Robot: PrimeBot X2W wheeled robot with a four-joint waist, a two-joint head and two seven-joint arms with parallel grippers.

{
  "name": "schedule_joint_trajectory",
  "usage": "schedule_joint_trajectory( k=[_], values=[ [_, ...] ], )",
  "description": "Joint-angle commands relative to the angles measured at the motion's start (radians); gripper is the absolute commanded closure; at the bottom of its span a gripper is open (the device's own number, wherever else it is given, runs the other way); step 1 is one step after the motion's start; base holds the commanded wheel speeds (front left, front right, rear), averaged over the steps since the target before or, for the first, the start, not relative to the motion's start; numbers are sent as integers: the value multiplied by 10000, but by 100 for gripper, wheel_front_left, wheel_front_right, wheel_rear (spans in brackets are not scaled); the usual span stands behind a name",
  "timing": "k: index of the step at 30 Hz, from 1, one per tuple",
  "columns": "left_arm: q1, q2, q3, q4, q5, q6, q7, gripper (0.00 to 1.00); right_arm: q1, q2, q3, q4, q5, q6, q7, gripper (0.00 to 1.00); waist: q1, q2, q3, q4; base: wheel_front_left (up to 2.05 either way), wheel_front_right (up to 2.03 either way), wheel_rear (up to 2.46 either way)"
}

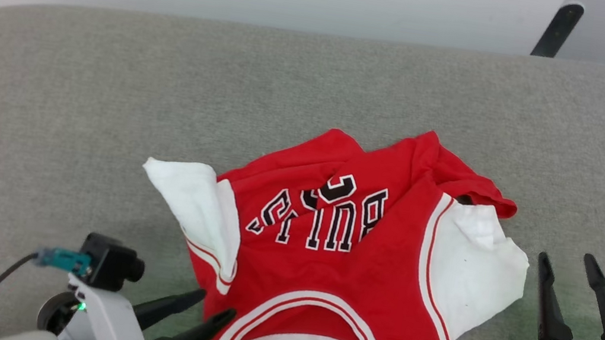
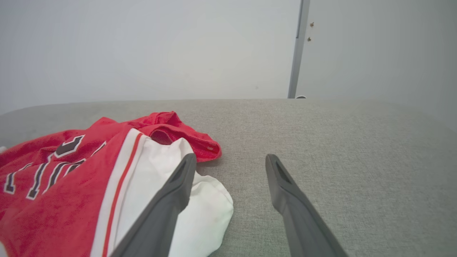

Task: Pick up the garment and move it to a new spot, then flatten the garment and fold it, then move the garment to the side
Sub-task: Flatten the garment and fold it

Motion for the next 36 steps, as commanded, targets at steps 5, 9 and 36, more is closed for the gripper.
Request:
schedule_joint_trajectory(
  k=[5, 9, 36],
  values=[
    [667, -212, 256, 183, 9, 498, -1140, 0, -235, -1025, 1000, 6, 202, -14, 836, 0, 0, 0, -192, 319, 0, 0, 0],
    [1084, -473, 455, 360, 14, 860, -1637, 0, -425, -2111, 2047, -288, 541, -14, 1909, 0, 0, 0, -198, 547, 0, 0, 0],
    [1662, -1981, 1747, 1057, 920, 745, -1971, 0, -4050, -7387, 10055, -1933, 3544, -16, 6494, 0, 0, 0, 827, 1659, 0, 0, 0]
  ],
)
